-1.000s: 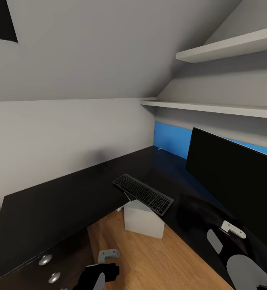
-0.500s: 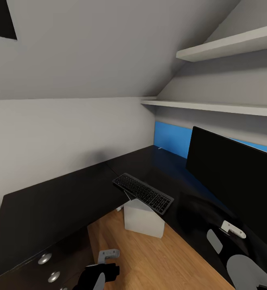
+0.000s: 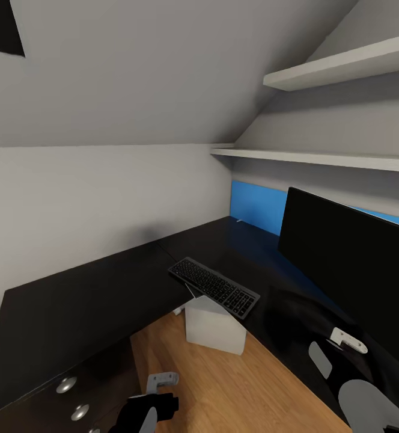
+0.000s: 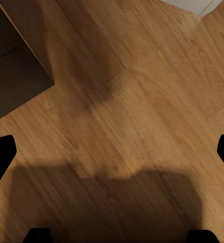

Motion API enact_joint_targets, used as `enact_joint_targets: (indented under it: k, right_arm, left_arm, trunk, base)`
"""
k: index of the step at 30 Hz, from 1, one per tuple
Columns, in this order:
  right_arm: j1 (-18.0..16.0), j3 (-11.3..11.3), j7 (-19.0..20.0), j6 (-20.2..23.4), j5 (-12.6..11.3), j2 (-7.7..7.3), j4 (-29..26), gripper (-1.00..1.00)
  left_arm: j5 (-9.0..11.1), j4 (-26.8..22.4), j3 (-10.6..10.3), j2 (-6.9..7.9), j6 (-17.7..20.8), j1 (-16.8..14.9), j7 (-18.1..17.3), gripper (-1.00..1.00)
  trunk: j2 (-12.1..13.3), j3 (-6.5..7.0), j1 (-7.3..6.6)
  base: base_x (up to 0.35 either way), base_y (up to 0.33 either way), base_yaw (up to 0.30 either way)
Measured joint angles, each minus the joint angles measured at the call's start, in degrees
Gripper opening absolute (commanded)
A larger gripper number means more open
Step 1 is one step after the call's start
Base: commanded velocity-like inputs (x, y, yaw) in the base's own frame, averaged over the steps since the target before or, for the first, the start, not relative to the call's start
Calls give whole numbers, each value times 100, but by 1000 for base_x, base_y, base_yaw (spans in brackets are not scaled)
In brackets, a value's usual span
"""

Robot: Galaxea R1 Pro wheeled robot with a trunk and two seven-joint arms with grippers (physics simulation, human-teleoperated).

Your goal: In the bedroom, organize the workspace by keeping the computer under the desk, ensuring the monitor is on the desk, placing the keyboard on the desk next to the monitor, placing the mouse on the desk next to the keyboard, moving the folder from the swivel chair onto the desk next to the mouse, stacking the notebook on top of the folder with the pen on top of the notebook, and positioning the swivel chair next to the desk.

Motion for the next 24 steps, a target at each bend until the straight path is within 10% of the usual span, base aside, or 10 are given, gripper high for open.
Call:
enact_joint_targets:
  k: [24]
  right_arm:
    - [0, 10, 13, -6, 13, 7, 4, -100]
  left_arm:
    - [0, -6, 7, 1, -5, 0, -2, 100]
  trunk:
    - [0, 0, 0]
  base:
    - [0, 0, 0]
